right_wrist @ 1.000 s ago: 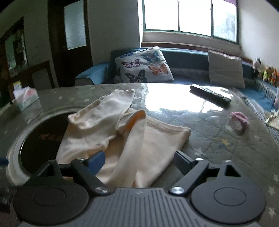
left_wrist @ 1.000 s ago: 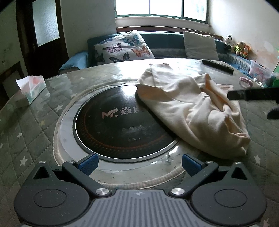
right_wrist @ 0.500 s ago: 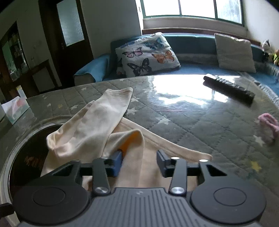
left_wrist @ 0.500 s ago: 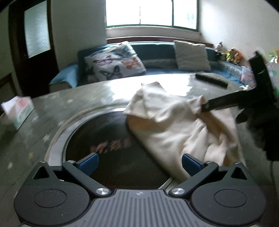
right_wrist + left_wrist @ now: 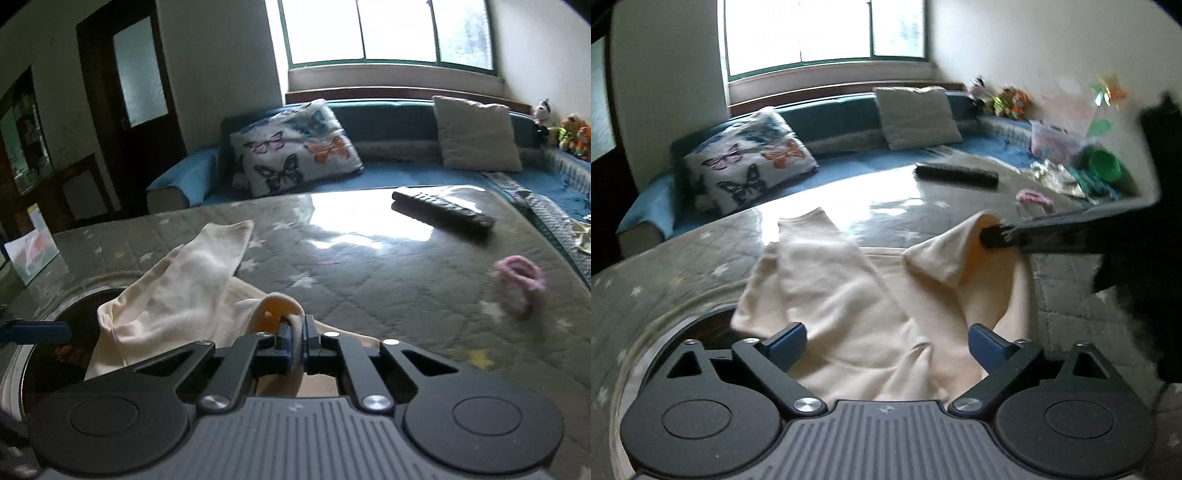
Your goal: Fold clothes
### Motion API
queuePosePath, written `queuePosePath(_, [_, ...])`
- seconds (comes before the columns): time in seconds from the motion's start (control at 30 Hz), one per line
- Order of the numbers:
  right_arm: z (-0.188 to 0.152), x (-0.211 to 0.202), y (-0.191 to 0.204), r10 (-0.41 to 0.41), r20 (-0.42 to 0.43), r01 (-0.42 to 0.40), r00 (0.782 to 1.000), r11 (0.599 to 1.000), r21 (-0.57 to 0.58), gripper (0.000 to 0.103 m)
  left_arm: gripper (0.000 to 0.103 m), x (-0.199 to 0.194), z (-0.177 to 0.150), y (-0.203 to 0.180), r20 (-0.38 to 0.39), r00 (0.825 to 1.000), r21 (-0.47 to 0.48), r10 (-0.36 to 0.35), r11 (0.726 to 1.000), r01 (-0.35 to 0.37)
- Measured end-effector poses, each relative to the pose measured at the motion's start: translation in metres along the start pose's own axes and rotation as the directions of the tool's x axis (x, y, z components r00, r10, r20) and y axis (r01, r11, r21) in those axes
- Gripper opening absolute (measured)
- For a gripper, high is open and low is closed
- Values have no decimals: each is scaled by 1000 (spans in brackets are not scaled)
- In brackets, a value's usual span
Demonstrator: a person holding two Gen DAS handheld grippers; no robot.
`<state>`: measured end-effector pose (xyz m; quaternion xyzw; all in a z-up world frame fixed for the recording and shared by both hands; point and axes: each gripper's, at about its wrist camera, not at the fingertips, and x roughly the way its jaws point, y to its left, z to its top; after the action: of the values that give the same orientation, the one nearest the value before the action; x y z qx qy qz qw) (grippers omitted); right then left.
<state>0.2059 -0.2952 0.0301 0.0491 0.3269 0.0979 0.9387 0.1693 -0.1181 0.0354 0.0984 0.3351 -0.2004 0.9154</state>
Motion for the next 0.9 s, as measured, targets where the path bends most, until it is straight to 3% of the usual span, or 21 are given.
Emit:
queuePosePath(0.07, [-2, -9, -8, -17, 12, 17, 1000, 1000, 18, 4, 84, 13, 0, -4, -28, 1000, 22, -13, 1000, 14])
queuePosePath(0.13, [-5, -19, -16, -32, 21, 31, 999, 999, 37, 4, 73, 24, -3, -5, -61, 998, 35, -3, 999, 5])
queuePosePath(0.2, [-10, -30, -23, -45, 32, 43, 998, 997, 57, 4, 50, 31, -7, -2, -86, 996, 30, 3, 1000, -1])
queuePosePath(0.3, [-19, -46, -35, -62, 43, 57, 997, 993, 99, 4, 27, 27, -14, 10, -92, 996, -13, -2, 1000, 1])
queuePosePath(0.43, [-34, -67, -47, -86, 48, 78, 995, 986, 145, 4, 14, 4, -19, 26, -56, 998, -83, 21, 996, -25])
queuePosePath(0.63, [-57, -98, -67, -125, 61, 107, 990, 965, 238, 4, 3, -41, -37, 54, -22, 996, -208, 88, 974, -91])
queuePosePath(0.9, [-86, -128, -81, -176, 53, 152, 983, 942, 299, 4, 1, -103, -80, 73, -24, 993, -333, 120, 935, -121])
